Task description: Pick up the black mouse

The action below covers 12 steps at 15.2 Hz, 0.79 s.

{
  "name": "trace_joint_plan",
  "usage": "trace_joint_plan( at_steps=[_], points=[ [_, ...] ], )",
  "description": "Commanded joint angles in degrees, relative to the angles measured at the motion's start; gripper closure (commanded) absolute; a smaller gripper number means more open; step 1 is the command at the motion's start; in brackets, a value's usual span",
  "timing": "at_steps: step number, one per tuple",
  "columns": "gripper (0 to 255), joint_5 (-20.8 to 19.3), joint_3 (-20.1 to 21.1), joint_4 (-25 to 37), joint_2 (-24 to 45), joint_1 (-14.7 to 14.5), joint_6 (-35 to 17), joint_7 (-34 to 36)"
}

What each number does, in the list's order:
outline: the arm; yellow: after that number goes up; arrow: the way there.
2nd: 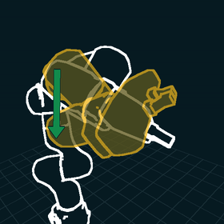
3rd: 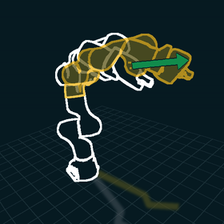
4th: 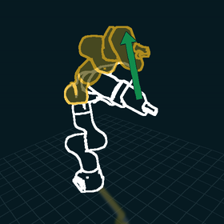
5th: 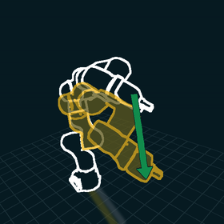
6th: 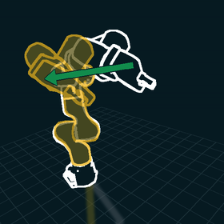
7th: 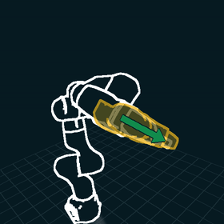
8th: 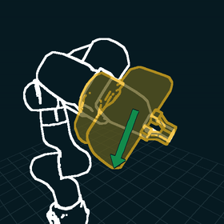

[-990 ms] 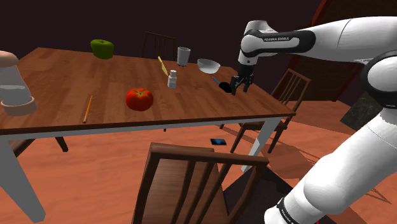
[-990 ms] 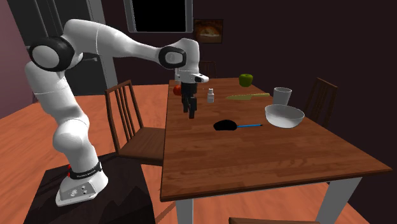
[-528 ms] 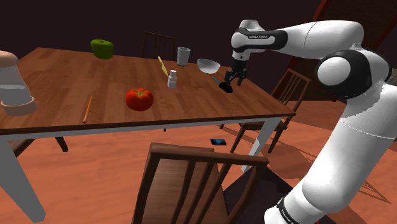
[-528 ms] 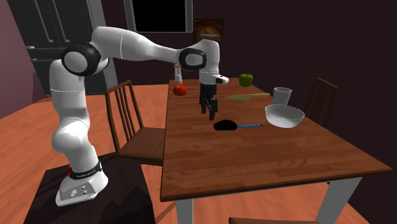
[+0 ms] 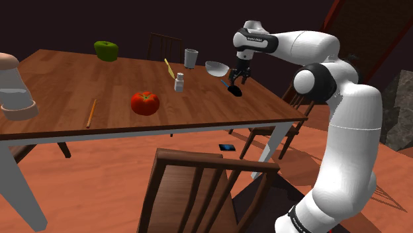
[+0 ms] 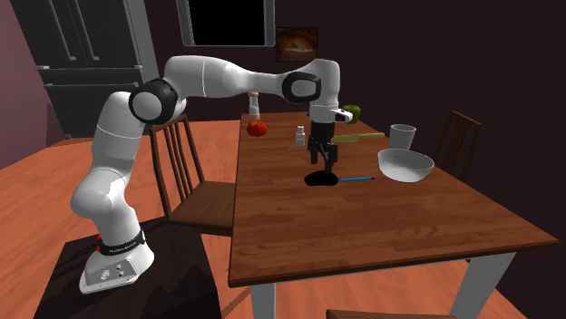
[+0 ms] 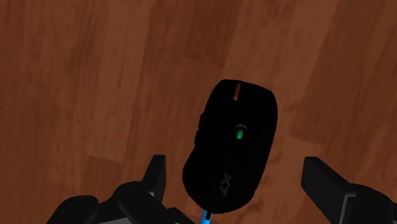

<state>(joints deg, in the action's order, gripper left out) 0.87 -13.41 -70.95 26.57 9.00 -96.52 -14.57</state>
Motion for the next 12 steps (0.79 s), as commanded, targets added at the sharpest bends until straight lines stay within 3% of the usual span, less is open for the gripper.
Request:
trace_joint_plan(
  at_steps=[1, 7, 8, 12],
  points=[
    [0, 0.08, 0.05, -0.82, 0.33, 0.00, -1.22, 0.02],
    [0, 0.03, 0.10, -4.66, 0.13, -0.21, -4.84, 0.21],
    [255, 0.03, 0.10, -4.50, 0.18, -0.21, -4.73, 0.21],
    [255, 0.04, 0.11, -4.42, 0.20, -0.21, -4.68, 0.22]
  ],
)
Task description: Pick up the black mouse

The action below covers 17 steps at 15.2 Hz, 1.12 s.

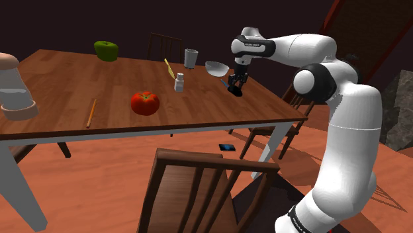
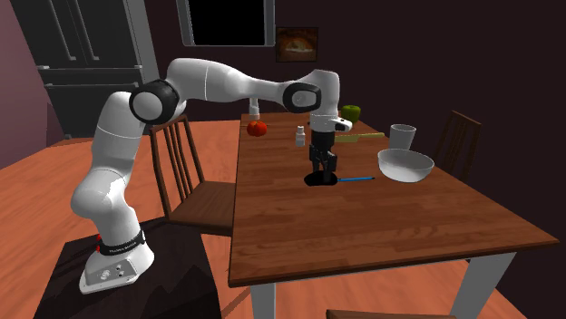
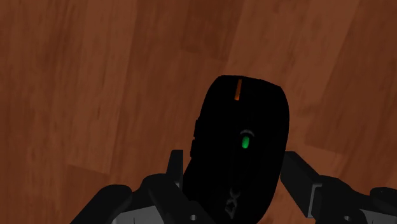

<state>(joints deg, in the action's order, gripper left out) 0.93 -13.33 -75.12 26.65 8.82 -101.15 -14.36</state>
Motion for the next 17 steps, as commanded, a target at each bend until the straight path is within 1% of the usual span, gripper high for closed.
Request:
trace_joint_plan(
  at_steps=[1, 5, 11, 17],
  points=[
    [255, 0.01, 0.01, 0.04, 0.24, 0.03, 0.12, -0.04],
    [255, -0.03, 0.01, -0.48, 0.05, -0.03, -0.21, 0.00],
    [255, 0.06, -0.05, 4.72, 0.41, 0.27, 4.61, -0.26],
    [255, 0.30, -0.08, 11.20, 1.57, 0.77, 9.92, -0.57]
  ],
)
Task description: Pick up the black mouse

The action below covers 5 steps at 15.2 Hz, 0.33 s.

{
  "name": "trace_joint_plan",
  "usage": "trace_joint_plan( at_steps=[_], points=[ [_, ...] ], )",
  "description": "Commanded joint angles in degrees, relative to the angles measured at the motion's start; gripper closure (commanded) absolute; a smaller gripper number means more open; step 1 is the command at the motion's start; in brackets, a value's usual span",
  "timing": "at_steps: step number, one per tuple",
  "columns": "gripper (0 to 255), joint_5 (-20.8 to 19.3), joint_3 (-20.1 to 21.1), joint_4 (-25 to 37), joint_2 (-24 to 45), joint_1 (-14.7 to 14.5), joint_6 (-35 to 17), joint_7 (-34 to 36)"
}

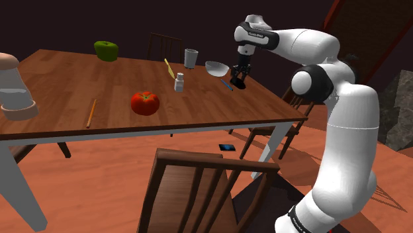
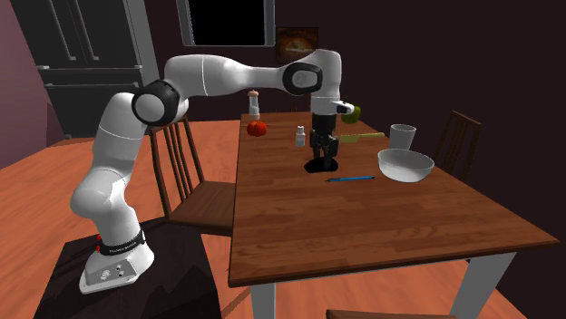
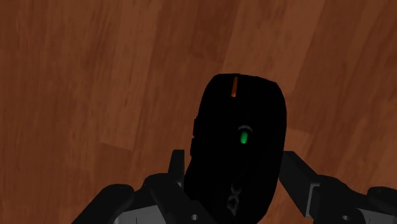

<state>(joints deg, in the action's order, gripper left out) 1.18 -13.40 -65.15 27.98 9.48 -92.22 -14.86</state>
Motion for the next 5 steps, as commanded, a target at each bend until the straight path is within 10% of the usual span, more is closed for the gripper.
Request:
trace_joint_plan(
  at_steps=[1, 5],
  points=[
    [255, 0.11, -0.01, 2.47, 0.54, 0.22, 1.94, -0.13],
    [255, 0.26, -0.01, 5.36, 1.29, 0.49, 4.07, -0.26]
  ],
)
